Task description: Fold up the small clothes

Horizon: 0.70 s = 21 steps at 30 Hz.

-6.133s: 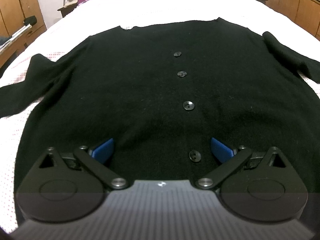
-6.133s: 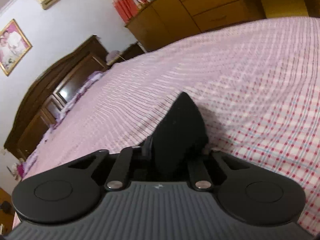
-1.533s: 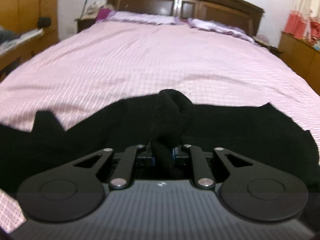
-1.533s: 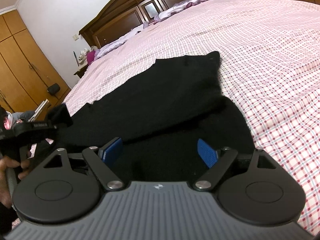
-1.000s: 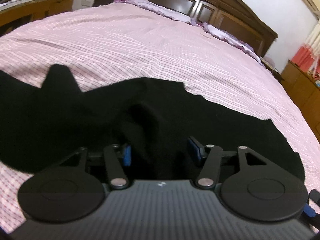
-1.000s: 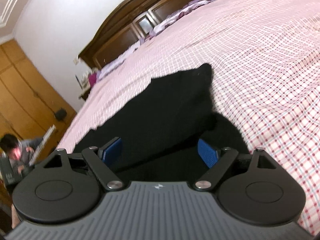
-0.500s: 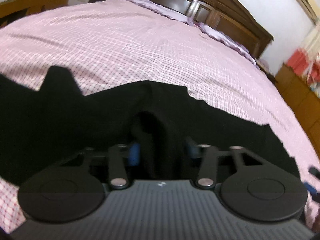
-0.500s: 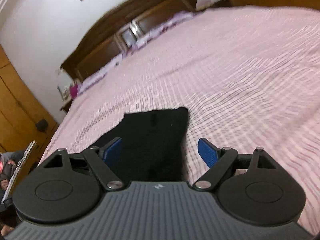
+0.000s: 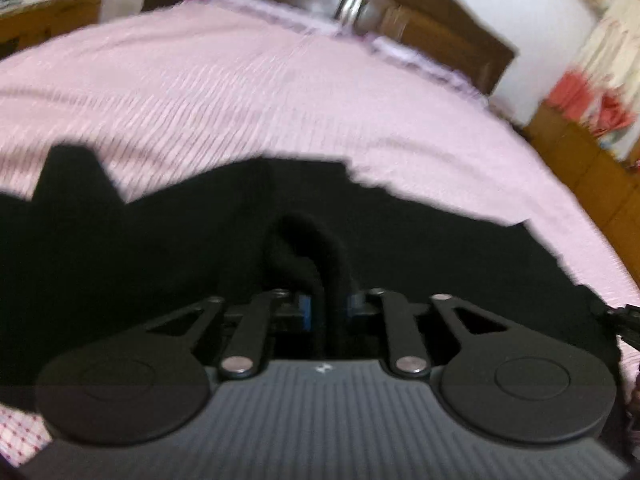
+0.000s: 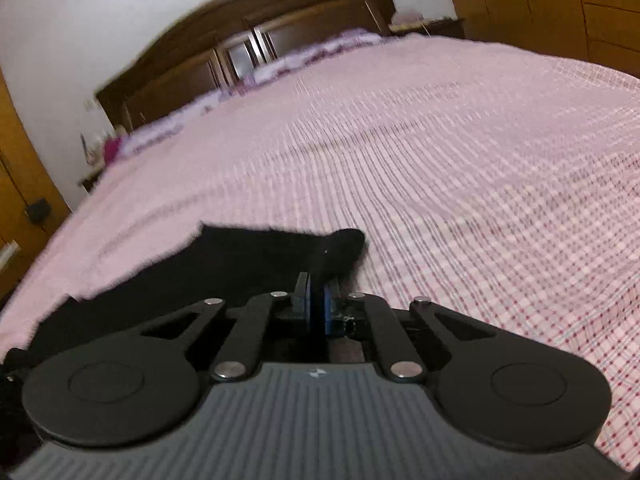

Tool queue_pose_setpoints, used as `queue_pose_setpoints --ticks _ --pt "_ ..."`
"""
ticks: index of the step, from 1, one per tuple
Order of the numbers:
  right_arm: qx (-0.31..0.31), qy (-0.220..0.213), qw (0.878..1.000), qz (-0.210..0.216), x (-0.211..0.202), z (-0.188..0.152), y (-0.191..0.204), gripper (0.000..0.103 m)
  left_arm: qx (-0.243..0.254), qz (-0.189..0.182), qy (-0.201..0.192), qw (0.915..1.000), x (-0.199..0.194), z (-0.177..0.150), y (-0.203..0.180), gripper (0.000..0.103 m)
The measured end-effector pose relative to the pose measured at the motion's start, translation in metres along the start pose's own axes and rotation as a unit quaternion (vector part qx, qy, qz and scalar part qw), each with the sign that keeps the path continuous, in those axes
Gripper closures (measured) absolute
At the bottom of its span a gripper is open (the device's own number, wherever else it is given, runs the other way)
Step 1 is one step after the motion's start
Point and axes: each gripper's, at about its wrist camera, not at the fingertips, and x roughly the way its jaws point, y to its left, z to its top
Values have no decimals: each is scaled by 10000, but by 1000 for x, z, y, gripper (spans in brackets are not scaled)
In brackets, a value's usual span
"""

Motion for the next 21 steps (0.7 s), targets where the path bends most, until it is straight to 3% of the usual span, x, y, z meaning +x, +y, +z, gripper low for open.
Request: queue_pose_setpoints --ticks 2,6,9,11,12,13,18,21 --pt "-40 189 9998 -76 10 -7 -1 97 -84 -47 -10 10000 0 -1 3 74" --pt "-15 235 9997 15 9 -7 3 94 -202 -14 63 9998 -9 4 4 55" --pt "38 246 9993 272 -6 -4 2 82 -228 -124 155 9995 -20 6 4 40" --pt "-8 154 9995 283 -20 -4 5 66 -164 -142 197 9996 -30 7 3 40" --pt "-14 124 9995 290 -28 -4 6 50 -129 -98 193 9997 -35 6 3 40" --pt "5 79 9995 303 -36 -4 7 39 -113 -50 187 9997 -40 6 4 40" --pt "-69 -99 9983 574 -78 -4 19 29 -89 367 265 9989 -67 7 15 40" --pt "68 47 9974 718 -97 -5 25 22 -80 677 439 9967 -84 9 32 40"
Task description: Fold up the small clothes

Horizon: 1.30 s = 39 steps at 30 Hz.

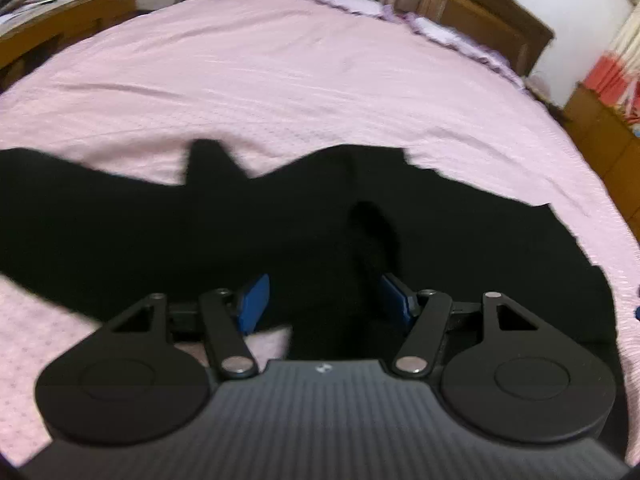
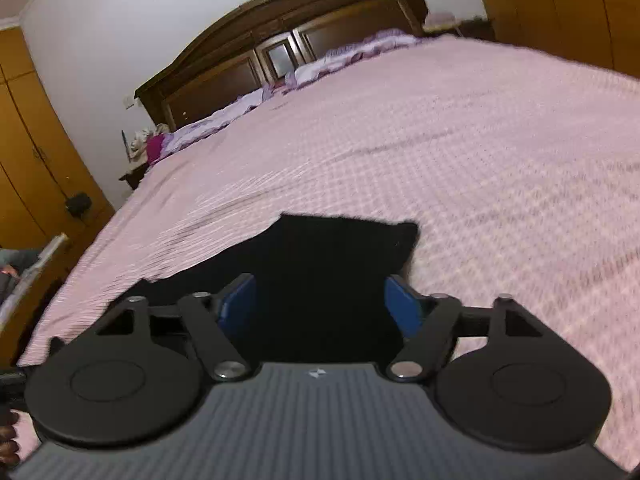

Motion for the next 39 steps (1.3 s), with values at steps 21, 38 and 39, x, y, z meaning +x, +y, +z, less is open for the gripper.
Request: queue_pose_setpoints --ticks 21,38,39 --pt "372 1063 9915 653 -40 -79 29 13 -1670 1226 -388 9775 -17 1 145 40" --pt "321 1220 9903 575 -44 -86 36 11 -2213 761 -1820 9550 -10 11 161 93" --pt "322 1202 9906 576 -44 -86 37 11 -2172 833 -2006 9516 -20 10 159 94"
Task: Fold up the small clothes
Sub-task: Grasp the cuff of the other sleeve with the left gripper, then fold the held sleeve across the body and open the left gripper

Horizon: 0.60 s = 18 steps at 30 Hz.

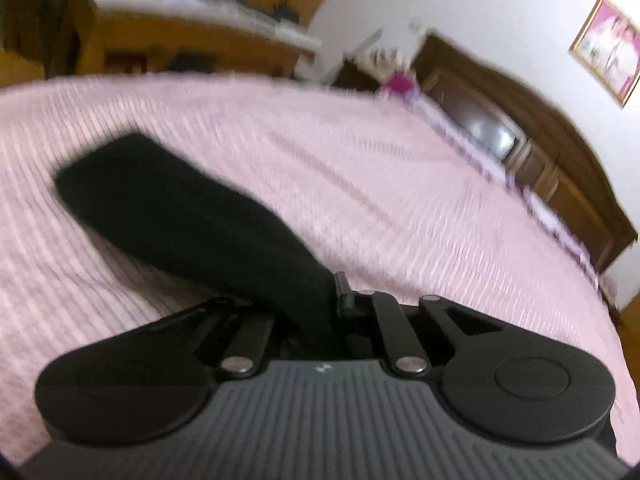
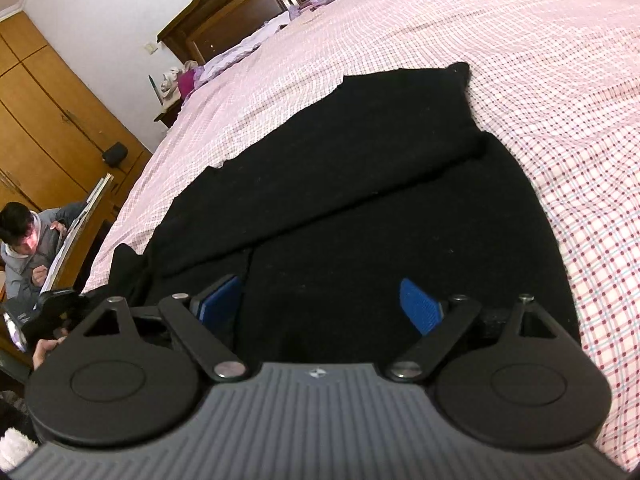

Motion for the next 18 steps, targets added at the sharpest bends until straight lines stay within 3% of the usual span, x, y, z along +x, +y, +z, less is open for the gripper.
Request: queue_pose_setpoints --ticks 4,8,11,14,18 --pt "6 -44 10000 51 -2 2 0 11 175 65 -595 9981 -36 8 4 94" --pt "22 0 10000 79 1 1 -1 11 490 -69 -815 9954 -55 10 -6 94" --pt "5 17 10000 79 1 -2 -2 11 599 -364 -928 9932 -66 13 -24 94" --pt "-8 6 10000 91 -1 -2 -4 11 545 -890 -797 9913 -68 17 -45 94" --pt "11 -105 9998 142 -8 -1 -7 11 639 -1280 -798 9865 -71 16 -81 94"
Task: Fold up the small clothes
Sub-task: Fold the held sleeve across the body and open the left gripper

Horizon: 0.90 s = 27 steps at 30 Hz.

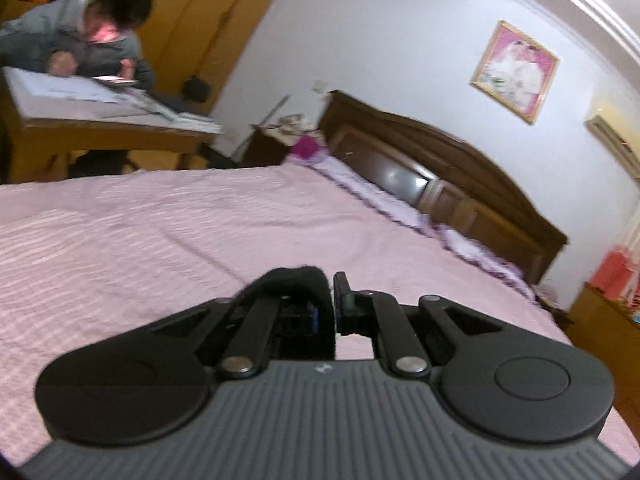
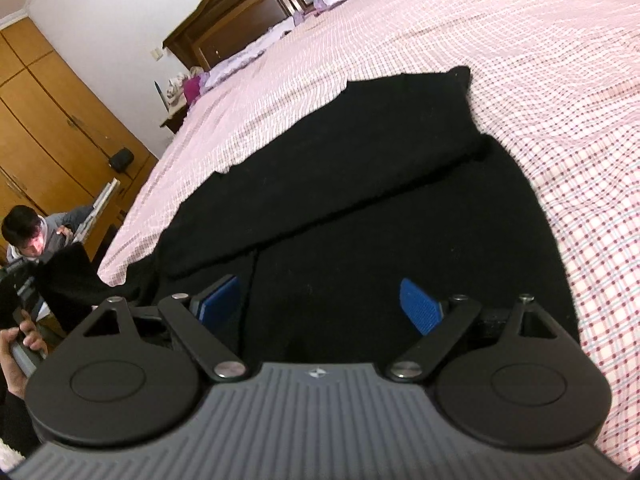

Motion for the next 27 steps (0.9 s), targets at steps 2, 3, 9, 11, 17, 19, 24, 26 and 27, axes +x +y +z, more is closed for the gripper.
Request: queue_pose_setpoints --ticks 2,3,9,11,17,19,24,26,27 --pt "19 -54 10000 28 -3 1 -3 11 71 -220 34 9997 3 -1 -19 94" --pt "36 -68 10000 28 -5 1 -4 11 120 -306 35 9995 4 -3 -29 94" --pt "133 -175 9998 22 -14 4 -12 11 -11 -855 271 9960 16 -17 -71 94" --pt "160 -223 9996 13 -17 6 -16 11 32 -979 353 9946 21 -24 -86 94" --pt "352 -320 9987 -179 -18 7 -29 11 89 -1485 726 9862 34 -51 -129 94" --pt "377 -336 9985 -195 -19 5 -33 11 82 -1611 874 9830 40 -63 -140 94" --pt "330 -395 9981 -327 -22 1 -41 11 234 -1826 1462 9720 61 -104 -163 94" --pt "405 -411 9978 -327 -22 1 -46 11 304 -1778 1703 9687 69 -123 -167 94" --pt "438 -438 9975 -329 -23 0 -47 11 311 -1740 1832 9670 73 -133 -168 94"
